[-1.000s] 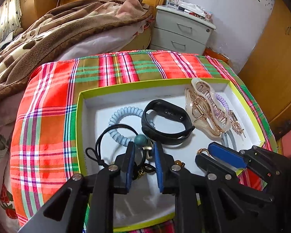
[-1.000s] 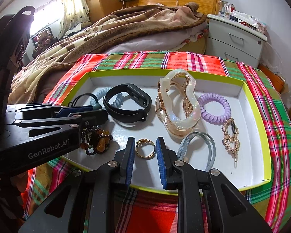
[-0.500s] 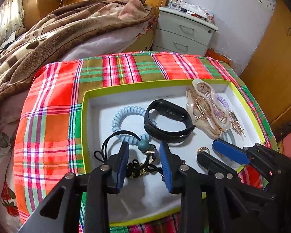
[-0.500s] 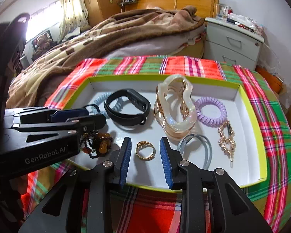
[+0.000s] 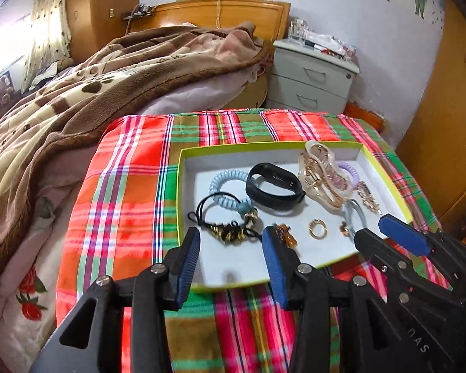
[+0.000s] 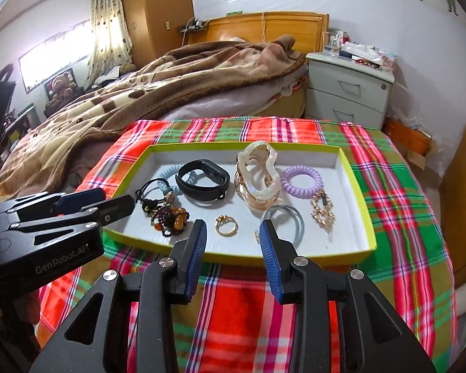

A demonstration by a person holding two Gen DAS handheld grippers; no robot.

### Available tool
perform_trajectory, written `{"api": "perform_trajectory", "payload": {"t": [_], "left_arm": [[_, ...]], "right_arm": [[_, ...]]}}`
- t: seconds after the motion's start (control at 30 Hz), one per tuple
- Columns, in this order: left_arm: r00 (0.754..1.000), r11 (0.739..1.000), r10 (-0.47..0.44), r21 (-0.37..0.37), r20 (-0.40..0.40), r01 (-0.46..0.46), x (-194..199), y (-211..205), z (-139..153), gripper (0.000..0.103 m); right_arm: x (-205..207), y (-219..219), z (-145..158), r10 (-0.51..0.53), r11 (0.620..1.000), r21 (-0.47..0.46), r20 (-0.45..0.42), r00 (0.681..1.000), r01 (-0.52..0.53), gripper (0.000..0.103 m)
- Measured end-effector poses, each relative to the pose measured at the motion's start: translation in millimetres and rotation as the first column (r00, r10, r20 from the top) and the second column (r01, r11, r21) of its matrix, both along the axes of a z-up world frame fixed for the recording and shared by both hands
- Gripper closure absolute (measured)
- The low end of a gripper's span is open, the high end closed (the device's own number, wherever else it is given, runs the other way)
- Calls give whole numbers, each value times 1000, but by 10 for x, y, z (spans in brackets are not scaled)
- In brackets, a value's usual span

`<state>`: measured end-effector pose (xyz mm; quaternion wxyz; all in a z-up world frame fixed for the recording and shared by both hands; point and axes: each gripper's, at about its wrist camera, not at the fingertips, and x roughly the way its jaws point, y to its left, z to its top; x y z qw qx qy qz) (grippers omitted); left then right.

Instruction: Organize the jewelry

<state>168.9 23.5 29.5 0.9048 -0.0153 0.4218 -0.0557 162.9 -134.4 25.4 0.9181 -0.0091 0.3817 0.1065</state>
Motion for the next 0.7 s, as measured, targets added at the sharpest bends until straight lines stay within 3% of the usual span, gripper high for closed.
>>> {"api": "perform_trajectory", "payload": {"t": [0.13, 0.3, 0.43, 0.7], "left_arm": [[999, 999, 26, 29, 29, -26, -178, -20, 23, 60], [999, 999, 39, 8, 18, -40, -337, -13, -33, 60], [998, 997, 56, 51, 40, -58, -445, -74, -6, 60], [999, 999, 41, 28, 23, -42, -511, -105, -28, 60]], "right_arm": [[-106, -16, 16, -9, 1000, 17, 11, 1000, 8, 66], [-204, -11, 21, -13, 1000, 19, 18, 1000, 12, 66], [-256, -10, 30, -19, 1000, 23, 22, 1000, 19, 66], [-307, 8, 40, -19, 1000, 17, 29, 999, 19, 66]]}}
